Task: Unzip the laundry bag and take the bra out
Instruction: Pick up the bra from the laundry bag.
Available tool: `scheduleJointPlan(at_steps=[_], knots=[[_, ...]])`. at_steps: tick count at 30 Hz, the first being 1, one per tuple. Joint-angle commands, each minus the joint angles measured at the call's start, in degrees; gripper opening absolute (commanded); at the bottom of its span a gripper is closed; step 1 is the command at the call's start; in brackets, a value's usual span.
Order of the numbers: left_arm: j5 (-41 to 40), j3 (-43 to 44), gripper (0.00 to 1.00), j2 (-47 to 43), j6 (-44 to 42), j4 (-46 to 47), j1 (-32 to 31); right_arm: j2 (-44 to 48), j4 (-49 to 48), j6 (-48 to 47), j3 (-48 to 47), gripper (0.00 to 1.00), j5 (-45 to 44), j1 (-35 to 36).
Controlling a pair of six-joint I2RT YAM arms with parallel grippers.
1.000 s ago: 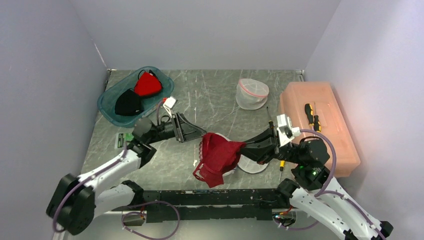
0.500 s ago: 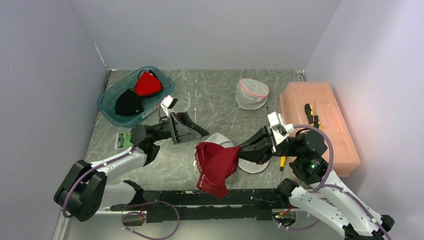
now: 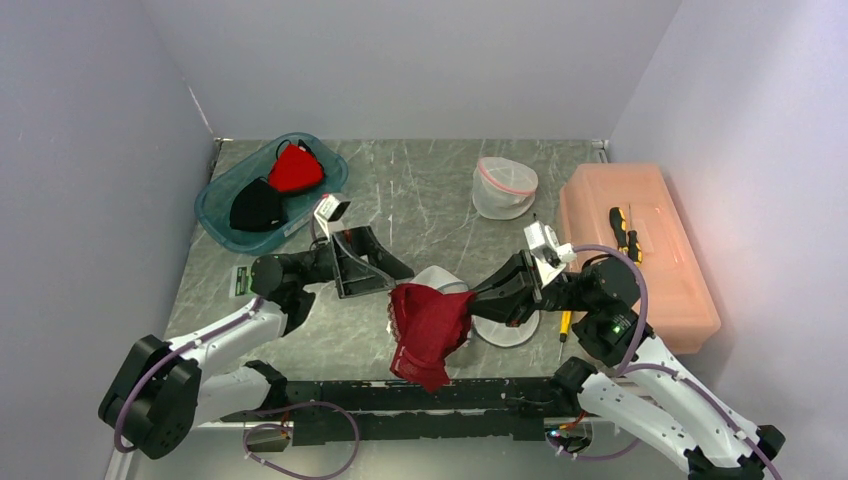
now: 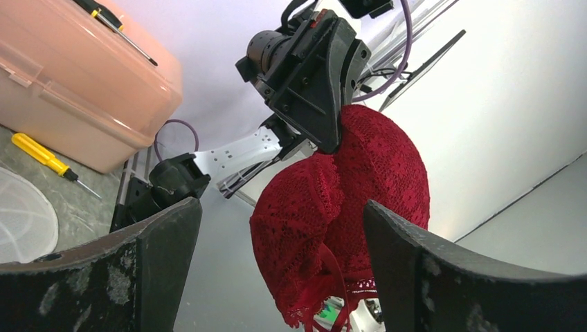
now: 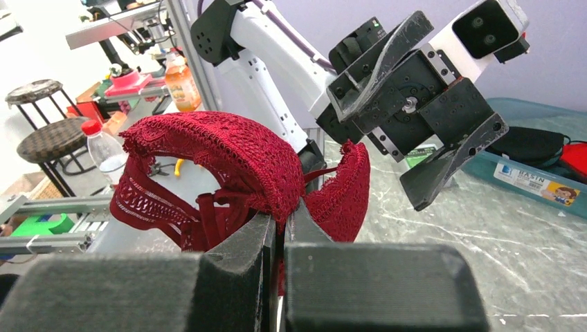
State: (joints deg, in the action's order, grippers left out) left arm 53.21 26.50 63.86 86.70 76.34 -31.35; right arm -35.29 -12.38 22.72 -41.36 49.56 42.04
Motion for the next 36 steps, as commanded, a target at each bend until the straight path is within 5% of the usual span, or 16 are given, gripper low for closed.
scheduleJointPlan(at_steps=[1,9,15,19,22,28,36], knots=[[2.7,2.0,0.89,-1.2,-3.1,-1.4,-1.0,-0.1,-5.1,1.0,0.4,0.00,-0.6,-0.2],[3.1,4.9,0.71,-4.0,-17.9,-21.3,-6.7,-0.6,-6.9,1.8,1.8,0.00,-1.4,-0.3],[1.7,4.4,0.25,-3.8,-19.8,-23.2,-6.7,-0.6,-2.0,0.2,2.2,0.00,-6.5,-0.8],[-4.1,4.2,0.04,-4.9,-25.9,-35.8,-6.7,-1.5,11.3,-1.2,2.0,0.00,-19.0,-1.1],[-10.0,4.7,0.03,-3.7,-31.3,-45.8,-6.8,-0.4,15.1,1.5,5.9,0.00,-27.3,-1.1],[-14.8,3.7,0.03,6.4,-32.8,-45.0,-6.8,2.6,17.6,9.1,15.2,0.00,-37.1,-1.2],[-13.8,2.3,0.03,24.0,-27.7,-28.3,-7.2,1.7,19.7,10.7,18.8,0.42,-40.3,-1.2]])
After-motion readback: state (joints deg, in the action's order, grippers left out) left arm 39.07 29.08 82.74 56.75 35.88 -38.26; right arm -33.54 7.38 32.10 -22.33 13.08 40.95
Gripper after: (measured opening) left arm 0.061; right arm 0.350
